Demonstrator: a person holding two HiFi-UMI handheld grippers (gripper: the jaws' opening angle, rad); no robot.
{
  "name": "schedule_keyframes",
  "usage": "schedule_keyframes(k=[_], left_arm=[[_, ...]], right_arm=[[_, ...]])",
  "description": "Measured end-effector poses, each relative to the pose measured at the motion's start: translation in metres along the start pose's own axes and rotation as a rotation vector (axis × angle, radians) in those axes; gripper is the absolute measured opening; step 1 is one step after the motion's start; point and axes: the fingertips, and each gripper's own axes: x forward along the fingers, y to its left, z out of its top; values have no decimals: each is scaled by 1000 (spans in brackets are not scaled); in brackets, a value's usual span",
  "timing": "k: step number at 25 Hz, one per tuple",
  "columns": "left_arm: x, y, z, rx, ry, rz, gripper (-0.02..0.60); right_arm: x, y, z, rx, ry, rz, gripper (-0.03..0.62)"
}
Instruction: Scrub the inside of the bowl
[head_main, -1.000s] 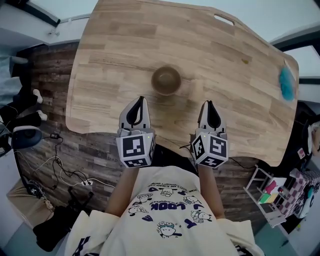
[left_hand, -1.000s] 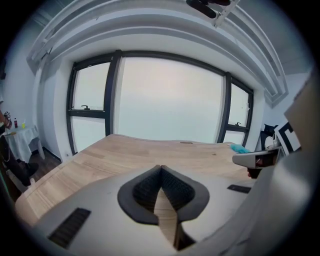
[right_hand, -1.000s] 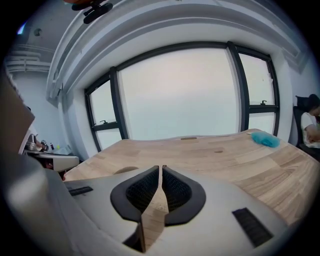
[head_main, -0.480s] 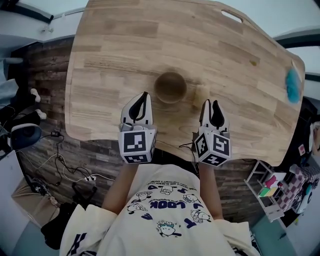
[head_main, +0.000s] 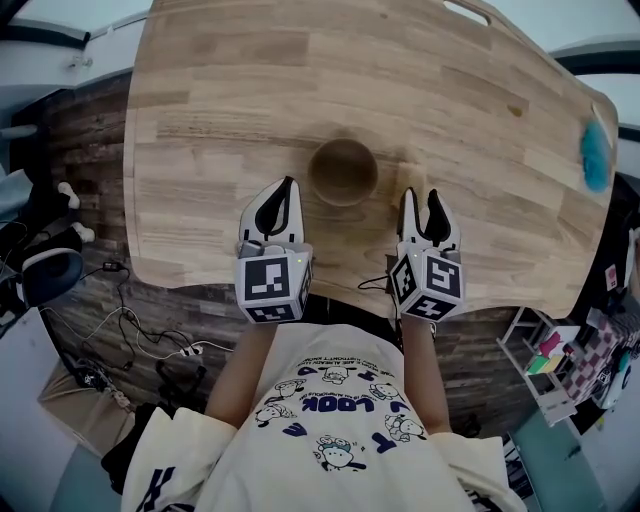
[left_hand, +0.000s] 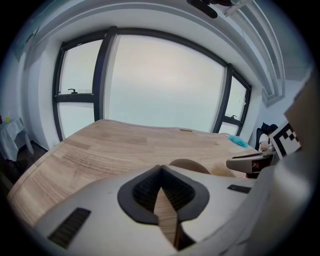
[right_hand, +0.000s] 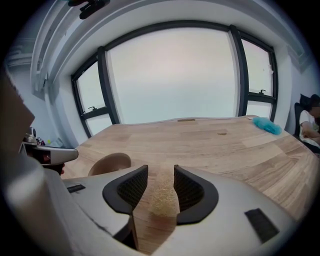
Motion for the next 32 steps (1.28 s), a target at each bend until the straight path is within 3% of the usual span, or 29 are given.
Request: schedule_keyframes(k=[12, 32], left_arm=[[11, 8, -12, -15, 42, -3, 28], [21, 11, -19, -20, 78, -5, 28]], right_arm=[[20, -12, -22, -9, 85, -20, 143], [28, -14, -25, 2, 110, -15, 106]])
